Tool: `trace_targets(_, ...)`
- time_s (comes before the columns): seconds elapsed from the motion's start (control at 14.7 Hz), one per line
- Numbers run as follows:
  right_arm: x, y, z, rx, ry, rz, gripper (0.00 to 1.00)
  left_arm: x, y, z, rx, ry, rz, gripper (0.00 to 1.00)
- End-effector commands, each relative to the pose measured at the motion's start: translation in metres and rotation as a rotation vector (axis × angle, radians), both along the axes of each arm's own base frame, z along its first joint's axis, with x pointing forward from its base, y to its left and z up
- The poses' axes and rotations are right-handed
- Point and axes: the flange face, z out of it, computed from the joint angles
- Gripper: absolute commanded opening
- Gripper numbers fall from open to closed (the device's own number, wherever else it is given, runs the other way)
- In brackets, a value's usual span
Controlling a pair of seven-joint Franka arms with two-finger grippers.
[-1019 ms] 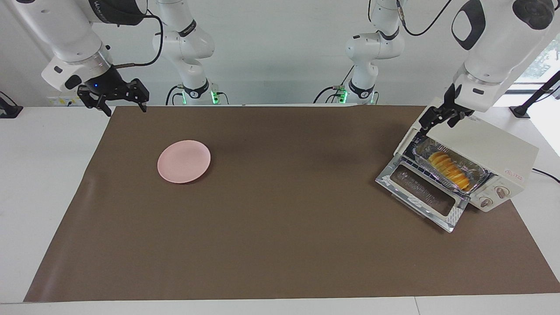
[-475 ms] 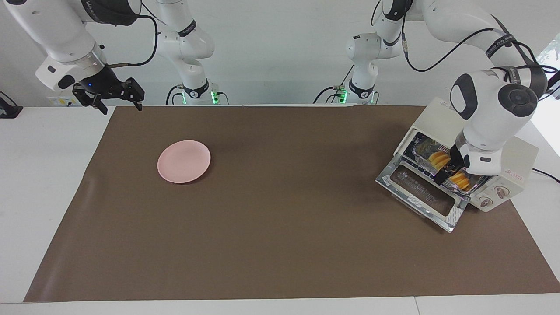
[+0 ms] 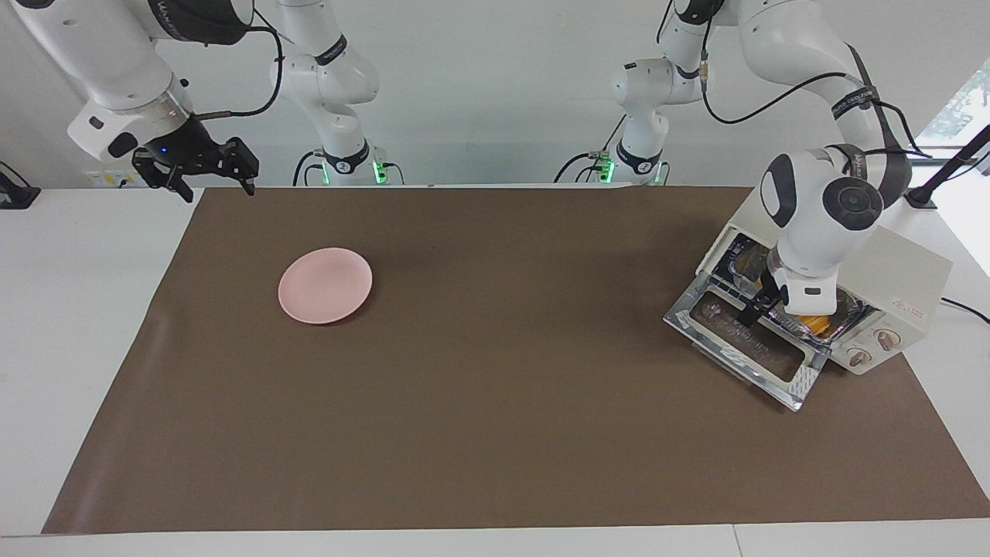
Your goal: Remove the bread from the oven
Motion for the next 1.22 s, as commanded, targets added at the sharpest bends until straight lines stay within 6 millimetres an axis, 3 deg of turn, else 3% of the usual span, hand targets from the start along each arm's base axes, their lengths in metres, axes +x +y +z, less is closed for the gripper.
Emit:
trace_targets(0.0,-0.009,-0.004,0.001,-0.009,0.004,0.009,1.0,-0.019,0.0,-0.005,0.024,-0.019,-0.001,0.94)
trace_targets(0.14,-0.01,-0.007,0.001,-0.008,0.005,0.005,1.0,-0.023,0.003,-0.012,0.023,-0.013,0.001,0.78)
trace_targets(0.27,-0.01,-0.01,0.0,-0.008,0.007,-0.002,1.0,-0.027,0.006,-0.017,0.023,-0.001,-0.001,0.41)
trace_targets(0.48,-0.01,-0.011,0.0,-0.008,0.007,-0.005,1.0,-0.037,0.009,-0.023,0.051,0.019,-0.029,0.09)
trace_targets(0.54,-0.01,-0.012,0.0,-0.008,0.008,-0.006,1.0,-0.037,0.01,-0.022,0.068,0.026,-0.055,0.0)
trace_targets(0.68,-0.01,-0.011,0.0,-0.008,0.008,-0.008,1.0,-0.026,-0.003,-0.011,0.08,0.011,-0.125,0.0)
trace_targets(0.88,-0.011,-0.012,-0.001,-0.007,0.014,-0.008,1.0,0.015,-0.08,0.034,0.079,-0.037,-0.224,0.0)
trace_targets(0.95,-0.012,-0.013,-0.001,-0.007,0.013,-0.009,1.0,0.023,-0.114,0.041,0.063,-0.05,-0.266,0.0)
trace_targets(1.02,-0.011,-0.013,-0.001,-0.007,0.013,-0.009,1.0,0.028,-0.162,0.056,0.014,-0.083,-0.311,0.0)
trace_targets(1.09,-0.011,-0.013,-0.001,-0.008,0.011,-0.011,1.0,0.025,-0.217,0.067,-0.049,-0.097,-0.359,0.0)
trace_targets(1.15,-0.011,-0.012,-0.001,-0.008,0.011,-0.011,1.0,0.014,-0.259,0.07,-0.071,-0.095,-0.413,0.0)
